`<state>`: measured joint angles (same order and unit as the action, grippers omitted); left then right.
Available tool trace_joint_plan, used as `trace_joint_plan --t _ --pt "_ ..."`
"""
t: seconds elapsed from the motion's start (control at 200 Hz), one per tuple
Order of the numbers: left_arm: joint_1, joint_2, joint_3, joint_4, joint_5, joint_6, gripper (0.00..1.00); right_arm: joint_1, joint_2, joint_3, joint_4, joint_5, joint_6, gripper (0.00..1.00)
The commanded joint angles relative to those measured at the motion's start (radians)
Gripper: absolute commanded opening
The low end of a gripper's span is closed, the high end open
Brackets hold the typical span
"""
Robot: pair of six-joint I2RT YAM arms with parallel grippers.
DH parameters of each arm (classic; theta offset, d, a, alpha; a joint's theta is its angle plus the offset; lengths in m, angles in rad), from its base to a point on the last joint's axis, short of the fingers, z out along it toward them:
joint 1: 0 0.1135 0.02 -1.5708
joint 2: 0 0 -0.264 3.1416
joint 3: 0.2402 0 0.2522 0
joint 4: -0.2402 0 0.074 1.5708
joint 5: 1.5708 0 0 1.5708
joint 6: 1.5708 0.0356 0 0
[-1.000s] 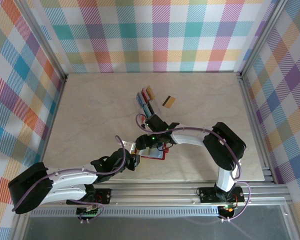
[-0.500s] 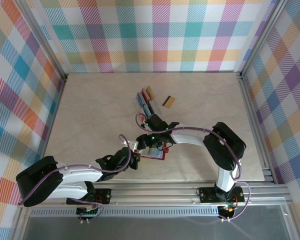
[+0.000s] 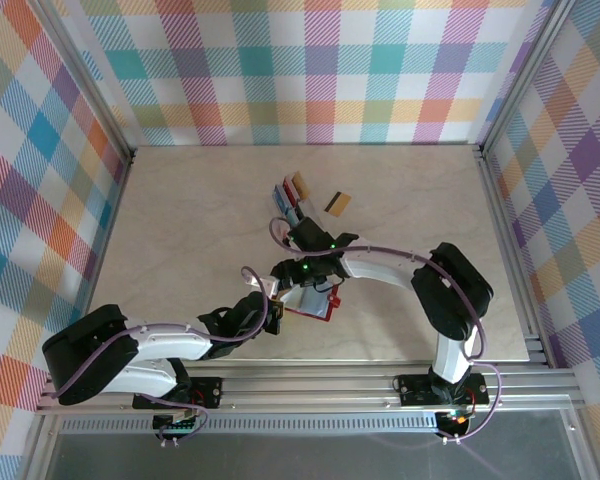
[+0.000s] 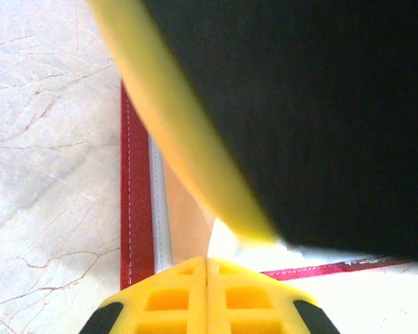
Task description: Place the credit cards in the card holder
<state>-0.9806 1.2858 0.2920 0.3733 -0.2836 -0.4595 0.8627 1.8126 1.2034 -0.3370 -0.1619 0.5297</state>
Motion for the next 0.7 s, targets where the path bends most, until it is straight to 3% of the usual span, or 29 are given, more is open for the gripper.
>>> trace_joint_plan --t 0.0,0.13,0.29,0.515,0.7 --pt "-0.013 0.014 0.003 -0.03 -0.004 -0.013 0.0 -0.015 -0.086 0.051 -0.039 0.042 -0.024 0.71" --pt "-0.013 0.017 0.005 -0.031 -0.004 -0.014 0.0 -0.017 -0.157 -0.003 -0.051 0.149 -0.01 0.71" --pt "-0.014 0.023 0.012 -0.033 -0.001 -0.016 0.02 -0.017 -0.264 -0.165 0.029 0.181 0.021 0.64" --pt "-0.015 0.007 0.025 -0.064 -0.016 -0.032 0.2 -0.016 -0.217 -0.229 0.103 0.107 0.032 0.22" --pt "-0.015 -0.112 0.001 -0.132 -0.065 -0.055 0.37 -0.016 -0.112 -0.198 0.134 0.065 0.025 0.15"
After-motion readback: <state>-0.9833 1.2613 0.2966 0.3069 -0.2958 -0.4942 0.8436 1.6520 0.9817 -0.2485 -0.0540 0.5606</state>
